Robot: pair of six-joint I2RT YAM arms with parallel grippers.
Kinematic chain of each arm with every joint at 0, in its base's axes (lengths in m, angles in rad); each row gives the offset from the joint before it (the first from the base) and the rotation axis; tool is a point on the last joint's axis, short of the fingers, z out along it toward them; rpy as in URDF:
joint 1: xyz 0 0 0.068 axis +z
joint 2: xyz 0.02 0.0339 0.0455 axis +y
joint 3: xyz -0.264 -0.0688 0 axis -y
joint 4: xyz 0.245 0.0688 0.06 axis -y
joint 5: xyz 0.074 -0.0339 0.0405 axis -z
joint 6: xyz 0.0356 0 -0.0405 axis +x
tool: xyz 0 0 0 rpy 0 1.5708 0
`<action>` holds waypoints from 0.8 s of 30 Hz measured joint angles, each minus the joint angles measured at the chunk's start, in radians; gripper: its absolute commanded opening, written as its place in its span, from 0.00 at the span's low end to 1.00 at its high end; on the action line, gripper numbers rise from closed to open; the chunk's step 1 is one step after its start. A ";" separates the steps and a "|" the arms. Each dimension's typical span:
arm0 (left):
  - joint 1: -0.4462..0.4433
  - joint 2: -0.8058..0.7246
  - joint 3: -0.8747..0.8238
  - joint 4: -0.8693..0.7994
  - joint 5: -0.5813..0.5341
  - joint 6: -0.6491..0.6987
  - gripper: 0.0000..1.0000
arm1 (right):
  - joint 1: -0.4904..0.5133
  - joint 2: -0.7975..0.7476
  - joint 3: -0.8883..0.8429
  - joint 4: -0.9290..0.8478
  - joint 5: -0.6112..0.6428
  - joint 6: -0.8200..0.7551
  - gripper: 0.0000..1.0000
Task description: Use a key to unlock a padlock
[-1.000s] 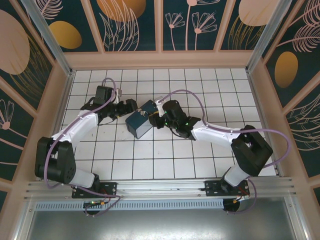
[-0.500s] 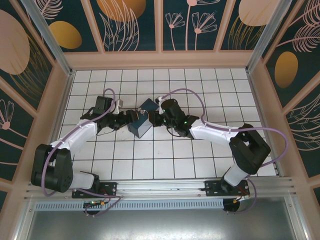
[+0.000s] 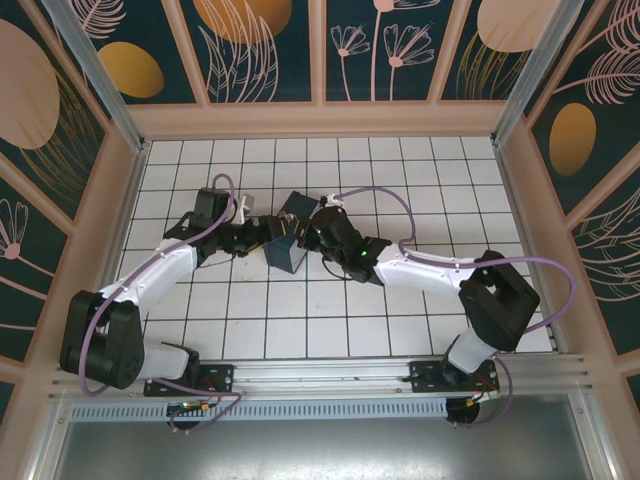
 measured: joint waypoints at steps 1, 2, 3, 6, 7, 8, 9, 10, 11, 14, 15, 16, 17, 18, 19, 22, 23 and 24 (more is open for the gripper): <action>0.000 0.000 0.006 0.000 -0.005 -0.004 0.80 | 0.003 0.000 0.000 0.000 0.019 0.010 0.00; 0.001 0.000 0.014 0.001 -0.011 -0.008 0.80 | 0.008 0.000 0.000 0.000 0.037 0.018 0.00; 0.002 0.000 0.022 0.000 -0.017 -0.010 0.80 | 0.008 0.000 0.000 -0.001 0.047 0.023 0.01; 0.003 0.002 0.065 -0.016 -0.043 -0.005 0.80 | 0.006 0.000 0.000 -0.002 0.055 0.023 0.05; 0.003 0.007 0.095 -0.029 -0.056 0.006 0.80 | 0.000 0.000 0.000 -0.003 0.045 0.020 0.07; 0.002 0.017 0.134 -0.037 -0.069 0.023 0.80 | -0.005 0.000 0.000 -0.004 0.028 0.013 0.09; 0.002 0.027 0.163 -0.038 -0.082 0.037 0.80 | -0.011 -0.001 0.000 -0.006 0.005 0.004 0.12; 0.001 0.038 0.190 -0.037 -0.095 0.051 0.79 | -0.019 -0.002 0.000 -0.010 -0.018 -0.005 0.14; -0.004 0.050 0.211 -0.037 -0.115 0.069 0.79 | -0.029 -0.003 0.000 -0.020 -0.042 -0.017 0.16; -0.027 0.082 0.230 -0.038 -0.169 0.103 0.78 | -0.050 -0.004 0.006 -0.050 -0.093 -0.044 0.16; -0.038 0.092 0.229 -0.039 -0.177 0.108 0.78 | -0.055 -0.004 0.010 -0.061 -0.105 -0.052 0.16; -0.047 0.103 0.225 -0.039 -0.186 0.112 0.78 | -0.059 -0.004 0.018 -0.076 -0.119 -0.059 0.15; -0.056 0.113 0.223 -0.043 -0.193 0.119 0.79 | -0.062 -0.004 0.028 -0.088 -0.130 -0.065 0.12; -0.060 0.120 0.222 -0.049 -0.200 0.127 0.79 | -0.064 -0.004 0.035 -0.096 -0.139 -0.072 0.11; -0.063 0.126 0.222 -0.054 -0.214 0.137 0.78 | -0.066 -0.004 0.044 -0.106 -0.147 -0.071 0.09; -0.062 0.145 0.225 -0.068 -0.235 0.165 0.72 | -0.067 -0.004 0.048 -0.121 -0.143 -0.058 0.02; -0.062 0.154 0.226 -0.069 -0.233 0.171 0.70 | -0.067 -0.004 0.048 -0.122 -0.137 -0.048 0.01; -0.061 0.163 0.226 -0.068 -0.219 0.174 0.69 | -0.067 -0.004 0.048 -0.121 -0.131 -0.040 0.01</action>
